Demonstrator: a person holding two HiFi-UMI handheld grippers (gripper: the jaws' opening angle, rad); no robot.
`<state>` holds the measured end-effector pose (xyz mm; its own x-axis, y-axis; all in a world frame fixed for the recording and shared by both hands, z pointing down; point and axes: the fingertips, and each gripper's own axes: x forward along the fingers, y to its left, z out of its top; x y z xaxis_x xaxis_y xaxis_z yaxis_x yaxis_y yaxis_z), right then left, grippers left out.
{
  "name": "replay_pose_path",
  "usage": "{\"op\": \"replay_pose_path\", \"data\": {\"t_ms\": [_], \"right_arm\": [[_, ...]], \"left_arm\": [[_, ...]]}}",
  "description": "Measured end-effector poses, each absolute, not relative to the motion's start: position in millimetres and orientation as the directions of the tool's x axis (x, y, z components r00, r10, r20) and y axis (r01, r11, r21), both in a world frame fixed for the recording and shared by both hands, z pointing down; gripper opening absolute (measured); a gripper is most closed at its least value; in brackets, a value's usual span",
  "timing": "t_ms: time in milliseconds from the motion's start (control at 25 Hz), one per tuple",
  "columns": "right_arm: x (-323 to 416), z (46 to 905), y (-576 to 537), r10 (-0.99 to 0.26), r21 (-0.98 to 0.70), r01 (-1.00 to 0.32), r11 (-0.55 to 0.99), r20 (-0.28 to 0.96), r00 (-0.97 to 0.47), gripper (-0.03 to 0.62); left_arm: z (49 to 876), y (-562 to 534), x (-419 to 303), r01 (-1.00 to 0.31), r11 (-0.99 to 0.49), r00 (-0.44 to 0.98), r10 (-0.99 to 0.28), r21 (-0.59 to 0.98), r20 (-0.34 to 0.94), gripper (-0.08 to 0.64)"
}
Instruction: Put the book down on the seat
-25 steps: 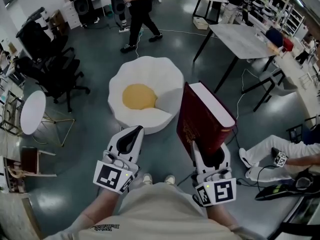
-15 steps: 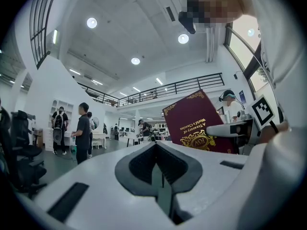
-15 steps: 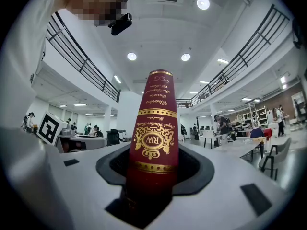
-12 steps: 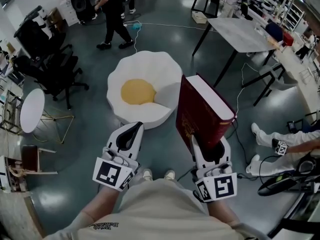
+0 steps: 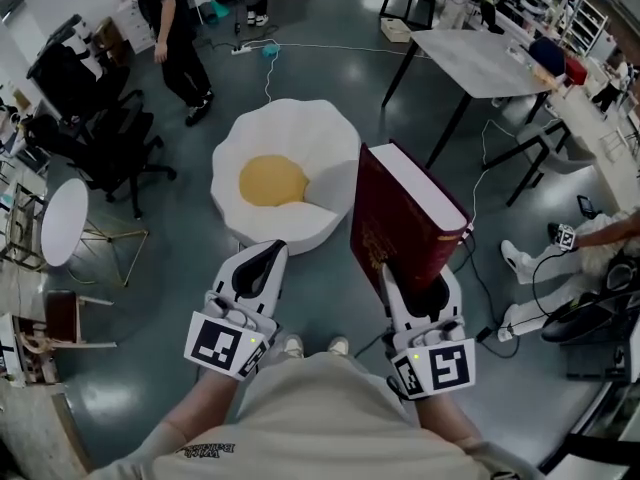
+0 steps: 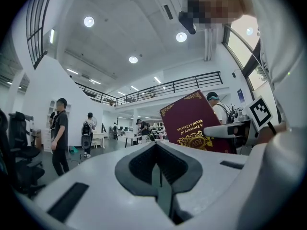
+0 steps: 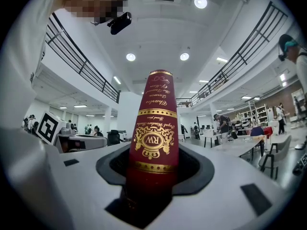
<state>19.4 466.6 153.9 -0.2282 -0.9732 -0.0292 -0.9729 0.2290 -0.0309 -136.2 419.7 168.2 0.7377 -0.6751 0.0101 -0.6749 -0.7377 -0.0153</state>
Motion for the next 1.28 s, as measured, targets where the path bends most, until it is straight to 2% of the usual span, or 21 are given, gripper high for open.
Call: {"op": "replay_pose_path", "data": {"t_ms": [880, 1280], "right_arm": [[77, 161, 491, -0.974, -0.07, -0.972, 0.225, -0.045, -0.222, 0.215], [68, 187, 468, -0.979, -0.067, -0.977, 0.204, -0.04, -0.202, 0.215]], "left_arm": [[173, 447, -81, -0.67, -0.742, 0.741, -0.671, -0.036, 0.022, 0.005], [195, 415, -96, -0.669, -0.743, 0.743, -0.669, -0.027, 0.001, 0.005]]}}
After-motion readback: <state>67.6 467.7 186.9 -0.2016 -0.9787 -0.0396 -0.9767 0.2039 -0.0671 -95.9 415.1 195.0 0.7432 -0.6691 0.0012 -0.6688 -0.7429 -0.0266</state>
